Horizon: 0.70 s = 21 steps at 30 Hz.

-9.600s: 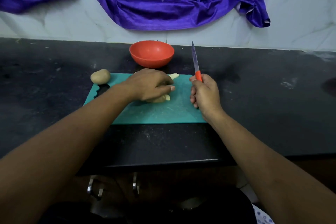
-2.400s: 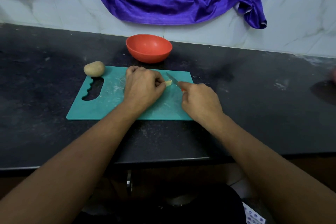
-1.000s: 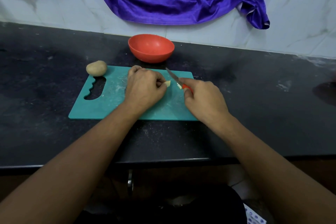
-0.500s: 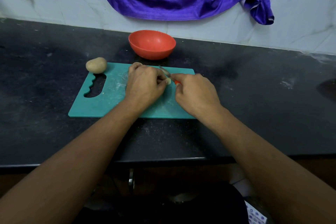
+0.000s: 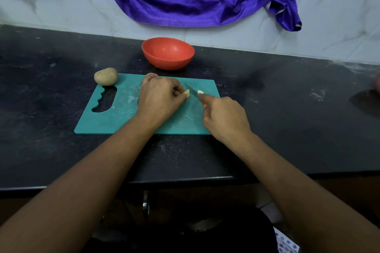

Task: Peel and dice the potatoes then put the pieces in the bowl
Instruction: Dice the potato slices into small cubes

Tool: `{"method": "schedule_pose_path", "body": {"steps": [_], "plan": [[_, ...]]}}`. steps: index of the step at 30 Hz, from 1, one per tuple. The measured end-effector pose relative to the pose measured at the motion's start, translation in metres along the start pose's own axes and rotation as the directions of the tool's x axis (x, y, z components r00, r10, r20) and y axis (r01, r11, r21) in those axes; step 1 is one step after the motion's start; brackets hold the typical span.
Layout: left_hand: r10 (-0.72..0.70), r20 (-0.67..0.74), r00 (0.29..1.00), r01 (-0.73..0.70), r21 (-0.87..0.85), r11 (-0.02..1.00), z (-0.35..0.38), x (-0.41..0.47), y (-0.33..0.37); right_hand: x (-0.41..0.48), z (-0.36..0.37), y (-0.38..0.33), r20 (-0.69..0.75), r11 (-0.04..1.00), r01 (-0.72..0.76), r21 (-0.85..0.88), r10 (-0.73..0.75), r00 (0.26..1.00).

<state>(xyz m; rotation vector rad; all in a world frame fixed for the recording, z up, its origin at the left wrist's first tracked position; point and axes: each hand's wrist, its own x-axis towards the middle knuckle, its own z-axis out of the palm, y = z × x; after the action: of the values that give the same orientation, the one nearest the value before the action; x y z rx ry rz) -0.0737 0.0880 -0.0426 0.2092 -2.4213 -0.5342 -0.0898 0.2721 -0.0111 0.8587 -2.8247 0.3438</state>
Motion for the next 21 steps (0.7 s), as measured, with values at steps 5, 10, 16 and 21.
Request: {"method": "schedule_pose_path", "body": {"steps": [5,10,16,21], "plan": [[0.027,0.020,0.999,-0.026,-0.030,0.999,-0.006,-0.004,-0.002,0.008,-0.003,0.004,0.028,0.990,-0.080,0.118,0.077,0.997],[0.024,-0.010,1.000,-0.024,-0.057,0.998,-0.006,-0.003,-0.001,0.005,-0.020,-0.001,-0.026,0.986,-0.029,0.163,0.034,0.999],[-0.017,-0.023,1.000,0.015,-0.076,0.997,-0.003,0.001,0.000,0.003,-0.028,-0.012,-0.011,0.997,0.021,0.069,-0.020,1.000],[-0.019,-0.032,0.999,0.017,-0.045,0.999,-0.006,0.000,0.002,0.004,-0.028,-0.022,0.007,0.999,0.032,-0.014,-0.032,0.999]]}}
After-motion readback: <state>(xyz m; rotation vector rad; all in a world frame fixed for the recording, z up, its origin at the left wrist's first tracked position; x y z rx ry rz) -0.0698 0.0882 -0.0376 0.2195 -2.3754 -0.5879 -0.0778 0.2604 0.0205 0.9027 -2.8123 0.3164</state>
